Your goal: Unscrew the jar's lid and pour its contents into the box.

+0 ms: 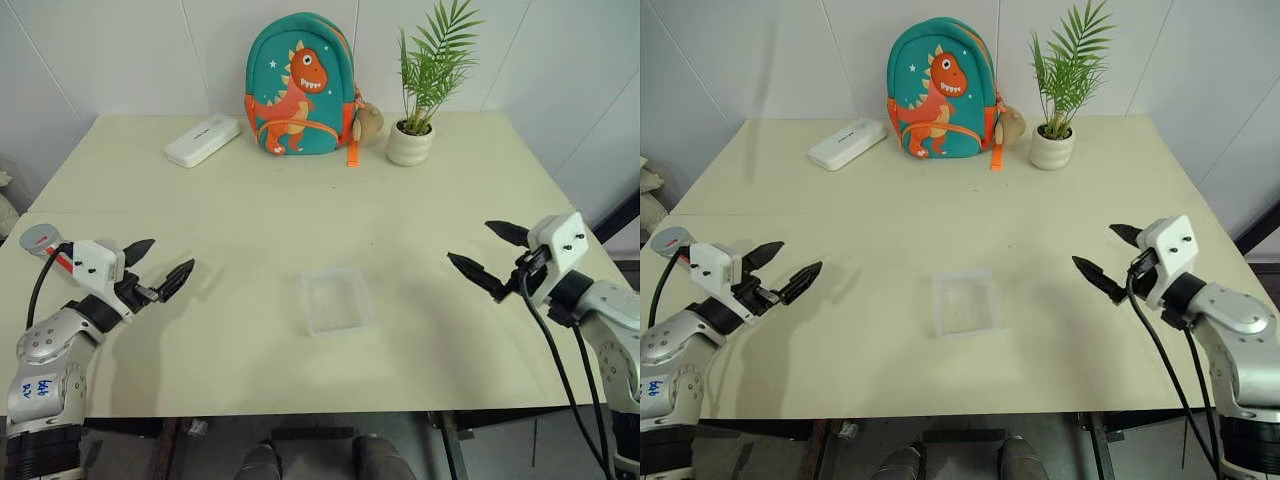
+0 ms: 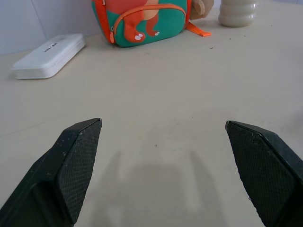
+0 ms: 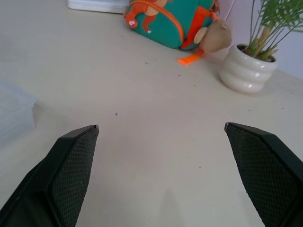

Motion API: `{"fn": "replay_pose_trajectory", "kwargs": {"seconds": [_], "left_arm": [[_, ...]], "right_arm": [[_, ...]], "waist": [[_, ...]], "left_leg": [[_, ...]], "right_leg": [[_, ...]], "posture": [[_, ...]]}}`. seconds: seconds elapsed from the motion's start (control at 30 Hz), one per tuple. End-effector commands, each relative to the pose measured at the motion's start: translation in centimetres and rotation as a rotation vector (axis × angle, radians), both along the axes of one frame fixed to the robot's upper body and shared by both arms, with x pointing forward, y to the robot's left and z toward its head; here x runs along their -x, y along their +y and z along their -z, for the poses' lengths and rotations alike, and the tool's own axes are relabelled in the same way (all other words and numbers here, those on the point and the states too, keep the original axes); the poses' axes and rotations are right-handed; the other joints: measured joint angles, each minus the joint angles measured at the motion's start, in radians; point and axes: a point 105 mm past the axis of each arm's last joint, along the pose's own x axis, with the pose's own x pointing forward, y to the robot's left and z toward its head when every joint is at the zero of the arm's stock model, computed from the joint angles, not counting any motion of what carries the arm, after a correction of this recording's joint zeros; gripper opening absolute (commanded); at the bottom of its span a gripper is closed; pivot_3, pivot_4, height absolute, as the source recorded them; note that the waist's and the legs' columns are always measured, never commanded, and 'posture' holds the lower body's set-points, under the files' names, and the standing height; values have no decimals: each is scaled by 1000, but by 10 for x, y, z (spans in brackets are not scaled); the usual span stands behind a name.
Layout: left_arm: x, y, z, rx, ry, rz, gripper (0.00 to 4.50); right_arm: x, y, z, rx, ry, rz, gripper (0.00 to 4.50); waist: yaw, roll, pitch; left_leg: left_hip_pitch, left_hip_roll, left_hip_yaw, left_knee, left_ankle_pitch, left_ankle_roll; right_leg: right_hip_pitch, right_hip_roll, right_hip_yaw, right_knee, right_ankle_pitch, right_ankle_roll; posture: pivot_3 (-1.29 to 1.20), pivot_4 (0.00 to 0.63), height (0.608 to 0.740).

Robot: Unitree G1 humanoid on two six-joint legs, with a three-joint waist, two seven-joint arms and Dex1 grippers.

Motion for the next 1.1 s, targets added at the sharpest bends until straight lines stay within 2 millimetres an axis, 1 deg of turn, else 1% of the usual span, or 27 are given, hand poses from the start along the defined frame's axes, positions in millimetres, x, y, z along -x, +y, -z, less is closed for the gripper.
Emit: {"fn": "replay_pose_trajectory", "kwargs": {"seconds": [0.03, 0.13, 0.23, 0.3, 0.37, 0.4, 0.47, 0.53, 0.6, 0.67, 0.73, 0.8, 0.9, 1.0, 1.1], "left_arm": [[9, 7, -16, -26, -48, -22, 4466], [20, 17, -23, -30, -71, -68, 4466], [22, 19, -24, -25, -70, -70, 4466], [29, 19, -27, -52, -49, -16, 4466], [32, 30, -31, -95, -27, -12, 4466], [33, 36, -33, -102, -25, -17, 4466], [42, 37, -36, -104, -17, 5, 4466], [48, 38, -36, -106, 4, 41, 4466], [55, 39, -27, -125, 62, 88, 4466], [65, 42, -18, -165, 119, 133, 4466], [70, 51, -21, -202, 113, 121, 4466], [74, 60, -25, -209, 92, 48, 4466], [80, 69, -24, -209, 53, -90, 4466], [83, 77, -6, -136, 59, -293, 4466], [85, 65, 7, -63, 22, -426, 4466]], "right_arm": [[6, 3, -16, 0, -59, -8, 4500], [7, 8, -17, -19, -60, -18, 4500], [7, 11, -16, -13, -56, -36, 4500], [10, 21, -17, -8, -37, -102, 4500], [12, 30, -21, 5, -28, -161, 4500], [12, 34, -23, 6, -26, -177, 4500], [16, 37, -27, 8, -8, -219, 4500], [19, 43, -27, 19, 16, -264, 4500], [25, 53, -24, 38, 57, -342, 4500], [32, 53, -21, 77, 104, -423, 4500], [28, 51, -23, 98, 108, -437, 4500], [21, 49, -27, 88, 85, -420, 4500], [14, 49, -31, 49, 67, -412, 4500], [12, 53, -23, 42, 98, -447, 4500], [12, 54, -15, 49, 138, -499, 4500]], "waist": [[0, 0, 0], [-4, 0, 0], [1, 0, 0], [3, 0, 0], [2, -1, 0], [0, -1, 0], [-3, -1, 0], [-3, -1, 0], [-2, -1, 0], [-3, -1, 0], [-2, -1, 0], [-3, -2, 1], [-5, -3, 1], [0, -3, 1], [1, -4, 0]], "left_leg": [[0, 0, 0, 0, 0, 0], [1, 0, 2, 0, -1, 1], [1, 0, 2, 0, -1, 1], [1, 0, 2, 2, -1, 1], [0, 0, 3, 2, -1, 1], [0, 0, 3, 2, -1, 1], [0, 0, 4, 2, -1, 1], [1, 0, 6, 2, -1, 2], [0, 0, 6, 2, -1, 2], [0, 1, 6, 2, -1, 3], [0, 1, 7, 1, -3, 5], [0, 1, 8, 1, -3, 5], [0, 2, 9, 1, -3, 5], [-1, 2, 10, 1, -3, 6], [-1, 1, 10, 2, -5, 8]], "right_leg": [[0, 0, 0, 0, 0, 0], [0, 0, 2, 0, 0, 0], [0, 0, 2, 0, 0, 0], [0, 0, 2, 0, 0, 0], [0, 0, 3, -1, 0, 0], [0, 0, 3, -1, 0, -2], [0, 0, 3, -2, -2, -9], [0, 0, 5, -3, -3, -10], [0, 0, 5, -5, -3, -10], [0, 0, 5, -6, -3, -10], [0, 0, 6, -8, -3, -11], [0, 0, 6, -8, -3, -11], [0, 0, 7, -11, -2, -13], [1, 0, 7, -13, 0, -10], [1, 0, 7, -15, 7, 5]], "posture": [[0, 150, 740], [0, 150, 740], [0, 150, 740], [0, 150, 740], [0, 150, 740], [0, 150, 740], [0, 150, 740], [0, 150, 740], [0, 150, 740], [0, 150, 740], [0, 150, 740], [0, 150, 740], [0, 150, 740], [0, 150, 740], [0, 150, 740]]}}
